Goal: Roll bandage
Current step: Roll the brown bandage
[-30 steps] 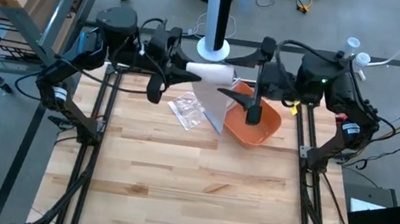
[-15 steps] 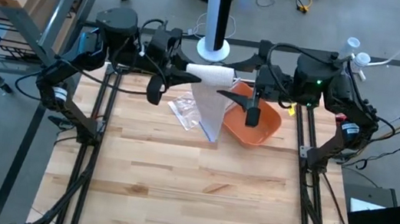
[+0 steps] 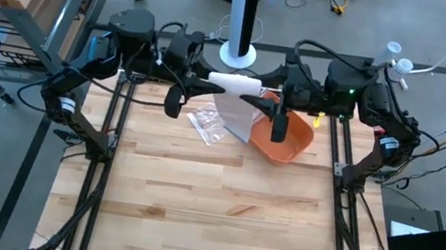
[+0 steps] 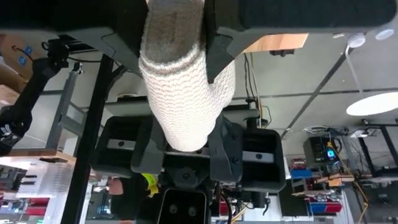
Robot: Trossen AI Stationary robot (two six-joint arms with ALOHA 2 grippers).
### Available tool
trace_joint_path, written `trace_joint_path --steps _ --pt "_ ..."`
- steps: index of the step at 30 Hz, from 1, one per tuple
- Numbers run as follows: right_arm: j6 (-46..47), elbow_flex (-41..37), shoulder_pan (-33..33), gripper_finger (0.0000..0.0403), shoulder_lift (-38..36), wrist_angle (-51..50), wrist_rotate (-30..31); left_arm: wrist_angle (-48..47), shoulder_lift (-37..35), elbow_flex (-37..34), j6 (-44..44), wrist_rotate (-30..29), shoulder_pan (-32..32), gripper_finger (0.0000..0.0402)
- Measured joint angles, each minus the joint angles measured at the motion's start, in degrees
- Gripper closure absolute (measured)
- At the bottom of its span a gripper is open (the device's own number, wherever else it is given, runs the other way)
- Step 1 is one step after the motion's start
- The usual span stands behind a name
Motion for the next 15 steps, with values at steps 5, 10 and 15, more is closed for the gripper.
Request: trace_joint_path --steps 5,10,15 --pt "-0.02 -0.02 0.04 0.0286 0.00 1.33 -0.14 0.37 0.00 0.00 2.07 0.22 -0.32 0.0303" --pt "-0.16 -0.04 0.02 0.0317 0.00 1.47 -2.59 -0.37 -0.47 0.00 2.08 0.18 -0.37 0.0252" --pt "-0.79 -0.15 0.04 0.0318 -0.43 1.58 -3.08 -3.11 -2.33 0.00 2.15 -1.63 -0.36 0.0189"
